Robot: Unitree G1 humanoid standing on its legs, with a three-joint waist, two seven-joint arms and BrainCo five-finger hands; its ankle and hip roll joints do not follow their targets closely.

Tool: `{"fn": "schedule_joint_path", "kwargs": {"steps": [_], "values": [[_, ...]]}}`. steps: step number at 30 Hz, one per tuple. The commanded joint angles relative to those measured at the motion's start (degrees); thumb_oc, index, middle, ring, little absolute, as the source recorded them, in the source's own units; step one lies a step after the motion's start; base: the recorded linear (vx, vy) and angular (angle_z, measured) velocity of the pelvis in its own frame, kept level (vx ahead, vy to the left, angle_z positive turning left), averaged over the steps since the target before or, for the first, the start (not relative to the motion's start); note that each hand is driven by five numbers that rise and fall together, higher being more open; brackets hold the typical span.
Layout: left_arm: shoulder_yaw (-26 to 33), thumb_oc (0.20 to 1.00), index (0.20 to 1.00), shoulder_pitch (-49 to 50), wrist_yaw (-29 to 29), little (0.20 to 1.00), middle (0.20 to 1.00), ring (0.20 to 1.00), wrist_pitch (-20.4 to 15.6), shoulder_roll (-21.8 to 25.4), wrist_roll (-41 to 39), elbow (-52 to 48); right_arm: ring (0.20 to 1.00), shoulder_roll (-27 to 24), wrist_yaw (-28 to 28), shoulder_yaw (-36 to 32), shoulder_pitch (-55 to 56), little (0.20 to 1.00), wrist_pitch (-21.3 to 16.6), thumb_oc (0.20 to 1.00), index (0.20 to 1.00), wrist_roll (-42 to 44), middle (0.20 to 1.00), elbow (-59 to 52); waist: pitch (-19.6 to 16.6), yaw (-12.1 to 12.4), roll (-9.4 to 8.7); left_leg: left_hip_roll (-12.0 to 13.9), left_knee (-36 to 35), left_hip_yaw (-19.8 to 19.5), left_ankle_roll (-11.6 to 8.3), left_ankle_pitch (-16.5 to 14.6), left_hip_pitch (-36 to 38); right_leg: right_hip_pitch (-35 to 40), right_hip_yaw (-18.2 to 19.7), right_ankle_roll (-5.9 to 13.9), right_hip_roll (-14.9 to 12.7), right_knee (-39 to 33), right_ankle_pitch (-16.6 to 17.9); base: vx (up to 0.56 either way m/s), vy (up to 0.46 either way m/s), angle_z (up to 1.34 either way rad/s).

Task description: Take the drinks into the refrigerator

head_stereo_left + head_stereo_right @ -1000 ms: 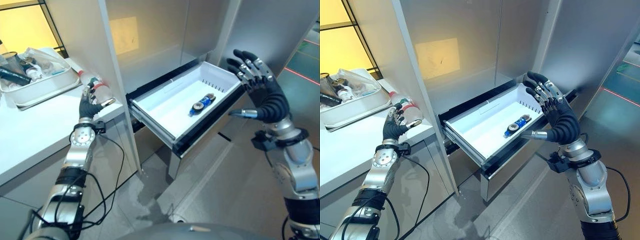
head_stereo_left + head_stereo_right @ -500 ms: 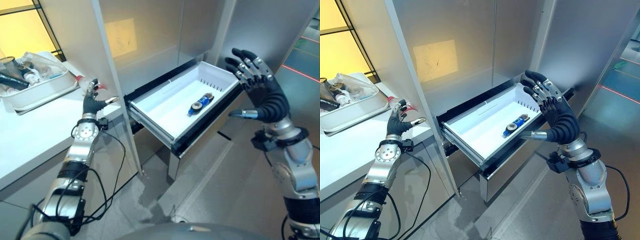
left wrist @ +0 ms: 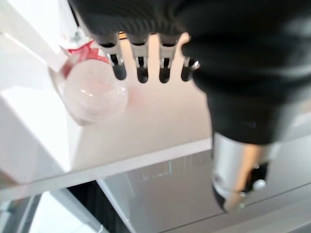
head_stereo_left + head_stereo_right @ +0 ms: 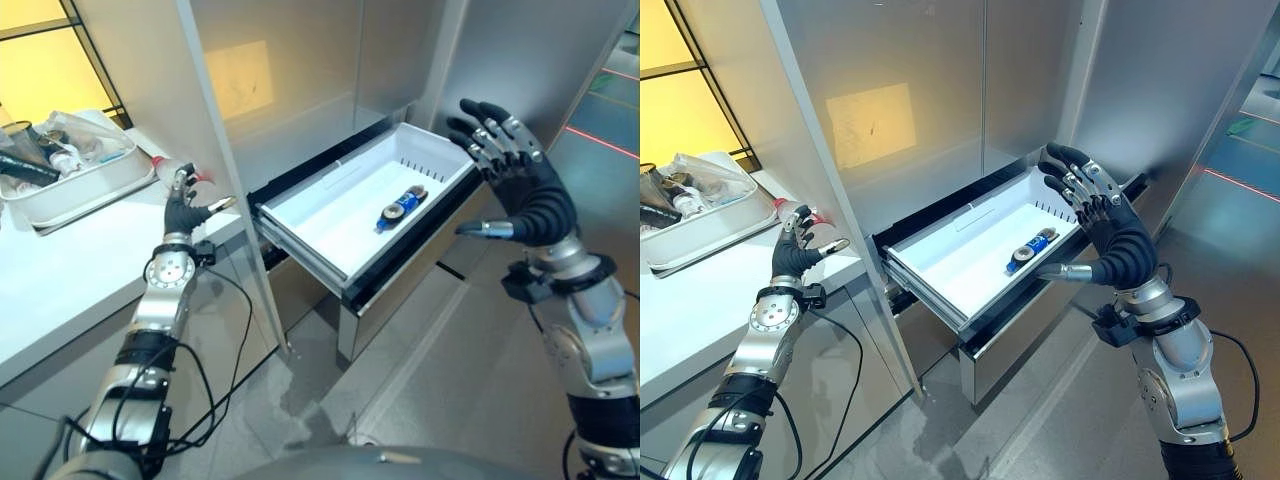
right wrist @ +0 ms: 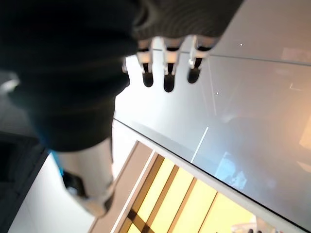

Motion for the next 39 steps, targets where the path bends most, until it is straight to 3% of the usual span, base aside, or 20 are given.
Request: {"fn": "schedule_joint_path", "kwargs": {"steps": [1, 15, 24, 28, 30, 32, 33, 34, 35, 37, 39], "values": [[3.49, 1.0, 1.0, -0.25, -0.78, 1.0, 1.0, 1.0, -1.66, 1.77, 2.18, 0.8, 1.0, 0.8, -0.26, -3.16, -2.95, 1.0, -0.76, 1.0, 1.0, 0.6, 1.0, -2.72, 0.43, 1.01, -1.71, -1.33, 3.92, -2.67, 2.54, -8.11, 2.04, 4.13, -3.01, 1.48, -1.46, 6.48, -11.1, 0.0, 0.0, 0.0], [10.47, 1.0, 1.0, 9.94, -0.93, 1.0, 1.0, 1.0, -3.01, 0.53, -0.77, -3.54, 1.0, 1.58, 0.2, -4.31, -1.29, 1.0, -0.8, 1.0, 1.0, -0.1, 1.0, -1.49, 1.18, 2.51, -1.57, -1.57, 4.25, -2.87, 2.48, -8.05, 1.44, 4.26, -3.35, 1.41, -1.7, 5.48, -10.4, 0.0, -0.001, 0.01], [10.61, 1.0, 1.0, 6.83, 0.04, 1.0, 1.0, 1.0, -2.79, 1.75, -2.17, -1.12, 1.0, 1.49, 0.85, -3.32, -1.2, 1.0, -0.34, 1.0, 1.0, 0.39, 1.0, -1.26, 1.15, 2.28, -1.38, -1.67, 4.54, -2.56, 2.53, -8.22, 1.23, 4.23, -2.93, 1.5, -1.81, 5.28, -10.25, 0.0, 0.0, 0.0], [8.58, 1.0, 1.0, 1.12, -0.03, 1.0, 1.0, 1.0, -2.64, 3.74, -4.31, -0.54, 1.0, 0.78, 1.23, -2.3, -1.74, 1.0, 0.4, 1.0, 1.0, 1.22, 1.0, -1.24, 1.12, 1.67, -1.3, -1.65, 4.73, -2.39, 2.44, -8.41, 1.27, 4.05, -3.06, 1.6, -1.75, 5.95, -10.63, 0.0, 0.0, 0.0], [7.02, 1.0, 1.0, -1.08, 0.36, 1.0, 1.0, 1.0, -2.2, 6.25, 1.37, -0.56, 1.0, 0.13, 1.12, -1.92, -2.41, 1.0, 0.4, 1.0, 1.0, 0.98, 1.0, -0.99, 1.34, 1.49, -1.31, -1.64, 5.16, -2.24, 2.41, -8.6, 0.99, 3.76, -2.83, 1.62, -1.72, 6.34, -10.79, 0.0, 0.0, 0.0], [5.25, 1.0, 1.0, -2.49, 0.96, 1.0, 1.0, 1.0, -1.66, 11.78, 14.0, -3.29, 1.0, -0.89, 1.19, -2.85, -2.85, 1.0, 0.29, 1.0, 1.0, 0.81, 1.0, -0.53, 1.58, 1.37, -1.44, -1.52, 5.58, -2.18, 2.33, -8.87, 0.7, 3.23, -2.68, 1.65, -1.63, 6.95, -11.12, 0.0, 0.0, 0.0], [4.17, 1.0, 1.0, -2.93, 1.83, 1.0, 1.0, 1.0, -2.43, 18.12, 23.47, -4.32, 1.0, -2.3, 1.52, -3.79, -2.79, 1.0, -0.08, 1.0, 1.0, 1.26, 1.0, -0.2, 1.79, 1.1, -1.32, -1.4, 5.67, -1.98, 2.28, -9.0, 0.66, 2.76, -2.48, 1.75, -1.47, 7.53, -11.42, 0.0, 0.0, 0.0], [4.09, 1.0, 1.0, -3.04, 1.94, 1.0, 1.0, 1.0, -2.49, 18.15, 23.58, -4.21, 1.0, -2.24, 1.55, -3.8, -2.85, 1.0, -0.12, 1.0, 1.0, 1.28, 1.0, -0.14, 1.82, 1.13, -1.39, -1.4, 5.7, -1.96, 2.27, -9.02, 0.64, 2.7, -2.45, 1.74, -1.48, 7.65, -11.49, 0.02, -0.002, -0.06], [2.25, 1.0, 1.0, -4.24, 2.03, 1.0, 1.0, 1.0, -2.18, 24.44, 31.39, -5.05, 1.0, -4.01, 1.69, -4.27, -2.47, 1.0, -0.52, 1.0, 1.0, 1.87, 1.0, 0.12, 2.12, 0.77, -1.18, -1.3, 5.66, -1.73, 2.22, -9.08, 0.63, 2.19, -2.26, 1.88, -1.27, 8.31, -11.85, 0.02, 0.006, -0.08], [-0.85, 1.0, 1.0, -6.5, 2.47, 1.0, 1.0, 1.0, -2.24, 31.81, 39.8, -4.85, 1.0, -5.94, 1.97, -4.38, -1.53, 1.0, -0.83, 1.0, 1.0, 2.64, 1.0, -0.15, 2.23, 0.32, -0.78, -1.21, 5.55, -1.5, 2.15, -8.98, 0.5, 1.71, -2.24, 2.12, -1.16, 8.67, -12.0, 0.03, 0.005, -0.07], [-1.62, 1.0, 1.0, -7.12, 1.12, 1.0, 1.0, 1.0, -1.62, 35.95, 44.45, -8.66, 1.0, -6.8, 2.28, -5.33, -0.17, 1.0, -0.64, 1.0, 1.0, 2.93, 1.0, -0.76, 2.47, 0.47, -0.68, -1.19, 5.48, -1.62, 2.14, -8.95, 0.37, 1.42, -2.36, 2.18, -1.14, 8.9, -12.15, 0.0, 0.0, 0.0]]}}
